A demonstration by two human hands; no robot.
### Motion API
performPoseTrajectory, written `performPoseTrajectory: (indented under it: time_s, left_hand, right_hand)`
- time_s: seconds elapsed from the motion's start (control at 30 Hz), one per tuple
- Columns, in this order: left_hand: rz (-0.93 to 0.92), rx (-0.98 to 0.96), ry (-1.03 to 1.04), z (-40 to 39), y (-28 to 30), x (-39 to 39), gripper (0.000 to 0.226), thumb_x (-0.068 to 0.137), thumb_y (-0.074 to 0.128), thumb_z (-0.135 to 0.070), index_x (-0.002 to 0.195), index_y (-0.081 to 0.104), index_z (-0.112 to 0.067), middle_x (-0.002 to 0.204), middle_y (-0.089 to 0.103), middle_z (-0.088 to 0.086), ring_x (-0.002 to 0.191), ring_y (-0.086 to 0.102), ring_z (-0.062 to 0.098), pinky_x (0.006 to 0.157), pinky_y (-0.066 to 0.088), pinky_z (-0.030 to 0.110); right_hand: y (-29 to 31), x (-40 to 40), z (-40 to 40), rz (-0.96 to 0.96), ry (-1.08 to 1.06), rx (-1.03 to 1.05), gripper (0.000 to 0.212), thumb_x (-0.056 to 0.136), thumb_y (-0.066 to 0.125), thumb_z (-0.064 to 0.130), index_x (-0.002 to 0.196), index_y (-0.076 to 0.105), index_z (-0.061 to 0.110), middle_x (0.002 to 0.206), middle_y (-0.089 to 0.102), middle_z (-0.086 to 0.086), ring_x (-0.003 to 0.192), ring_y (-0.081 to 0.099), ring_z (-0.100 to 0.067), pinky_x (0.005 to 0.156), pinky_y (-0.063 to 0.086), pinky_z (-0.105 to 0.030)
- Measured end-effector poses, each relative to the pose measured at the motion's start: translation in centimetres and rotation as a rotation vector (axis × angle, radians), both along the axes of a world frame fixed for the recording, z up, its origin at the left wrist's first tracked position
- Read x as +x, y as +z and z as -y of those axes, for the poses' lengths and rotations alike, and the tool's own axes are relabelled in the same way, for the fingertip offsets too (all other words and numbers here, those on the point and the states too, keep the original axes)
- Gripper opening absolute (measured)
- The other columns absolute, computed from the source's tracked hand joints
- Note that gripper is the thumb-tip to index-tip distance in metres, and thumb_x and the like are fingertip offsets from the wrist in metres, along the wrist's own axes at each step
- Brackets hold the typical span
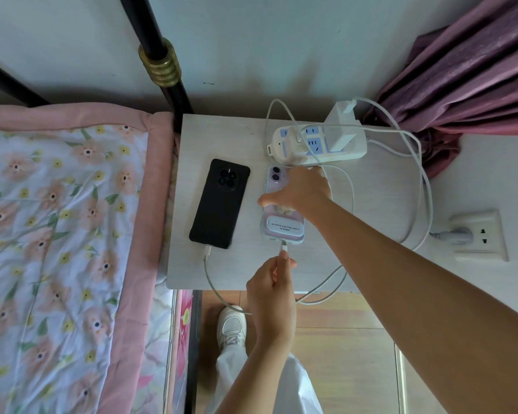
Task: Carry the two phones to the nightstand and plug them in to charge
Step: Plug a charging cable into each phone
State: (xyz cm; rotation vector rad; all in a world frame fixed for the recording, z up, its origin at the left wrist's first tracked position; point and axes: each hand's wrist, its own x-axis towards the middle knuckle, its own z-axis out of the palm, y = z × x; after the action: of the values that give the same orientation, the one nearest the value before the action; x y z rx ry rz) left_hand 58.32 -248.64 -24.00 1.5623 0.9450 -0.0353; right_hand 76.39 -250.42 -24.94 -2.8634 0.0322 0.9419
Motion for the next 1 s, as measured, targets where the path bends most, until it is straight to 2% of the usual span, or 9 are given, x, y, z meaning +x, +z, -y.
performPoseTrajectory:
  time_s: [0.13,0.27,0.4,0.5,0.63,0.77,0.87,1.0]
  left_hand:
    - [-0.036,-0.010,0.026,-0.18,-0.33,0.26,0.033,0.093,0.051,-0.031,0.062,0.064,-0.025,0.047,0.051,-0.005,0.052,0.050,0.022,0.060,0.052,0.054]
    - [-0.041,-0.005,0.007,-0.30,-0.16,0.32,0.034,0.092,0.051,-0.031,0.060,0.063,-0.027,0.048,0.057,-0.011,0.050,0.052,0.019,0.060,0.051,0.051]
    - [-0.030,0.005,-0.003,-0.21,-0.35,0.35,0.033,0.092,0.053,-0.031,0.062,0.064,-0.024,0.050,0.054,-0.004,0.055,0.055,0.030,0.059,0.051,0.050]
    - [-0.026,0.019,0.008,-0.21,-0.23,0.40,0.033,0.092,0.053,-0.031,0.061,0.064,-0.023,0.050,0.055,0.005,0.056,0.055,0.028,0.060,0.049,0.047]
    - [-0.026,0.006,-0.007,-0.30,-0.39,0.31,0.033,0.092,0.053,-0.030,0.061,0.063,-0.024,0.049,0.056,-0.005,0.056,0.056,0.023,0.060,0.050,0.044]
    - [-0.020,0.022,-0.014,-0.19,-0.42,0.20,0.033,0.092,0.052,-0.032,0.062,0.064,-0.025,0.048,0.057,-0.003,0.054,0.058,0.020,0.060,0.050,0.044]
    - [-0.009,0.029,-0.018,-0.18,-0.55,0.17,0.033,0.092,0.053,-0.031,0.061,0.063,-0.028,0.056,0.062,0.000,0.055,0.058,0.022,0.060,0.051,0.047]
    - [-0.009,0.034,0.000,-0.34,-0.64,0.23,0.033,0.093,0.052,-0.032,0.063,0.064,-0.025,0.047,0.055,-0.005,0.049,0.051,0.013,0.059,0.052,0.048]
  right_hand:
    - [-0.03,-0.08,-0.06,-0.007,0.002,-0.001,0.079,0.054,0.068,0.071,0.110,0.053,0.017,0.111,0.053,-0.010,0.090,0.039,-0.022,0.055,0.028,-0.028]
    - [-0.02,-0.08,-0.17,-0.012,0.010,0.003,0.082,0.052,0.066,0.073,0.111,0.053,0.017,0.110,0.054,-0.010,0.088,0.040,-0.023,0.047,0.020,-0.024]
    - [0.04,-0.09,-0.06,-0.002,-0.012,0.000,0.078,0.056,0.069,0.069,0.111,0.053,0.016,0.112,0.052,-0.010,0.090,0.039,-0.022,0.057,0.029,-0.027]
    - [0.02,-0.21,-0.03,0.002,-0.016,0.014,0.076,0.055,0.071,0.067,0.110,0.054,0.017,0.113,0.053,-0.010,0.095,0.043,-0.023,0.062,0.032,-0.029]
    - [0.05,-0.41,-0.04,0.007,-0.025,0.026,0.073,0.057,0.072,0.064,0.110,0.053,0.016,0.114,0.052,-0.011,0.106,0.047,-0.025,0.065,0.033,-0.029]
    - [0.23,-0.57,-0.11,0.015,-0.015,0.012,0.073,0.059,0.072,0.063,0.113,0.052,0.017,0.115,0.050,-0.011,0.103,0.046,-0.024,0.064,0.033,-0.028]
    - [0.30,-0.64,-0.10,0.017,-0.026,0.017,0.075,0.060,0.072,0.062,0.116,0.051,0.017,0.119,0.048,-0.012,0.109,0.048,-0.026,0.067,0.035,-0.028]
    - [0.17,-0.63,-0.17,0.019,-0.030,0.024,0.078,0.060,0.072,0.064,0.117,0.052,0.015,0.121,0.049,-0.013,0.113,0.047,-0.027,0.069,0.036,-0.029]
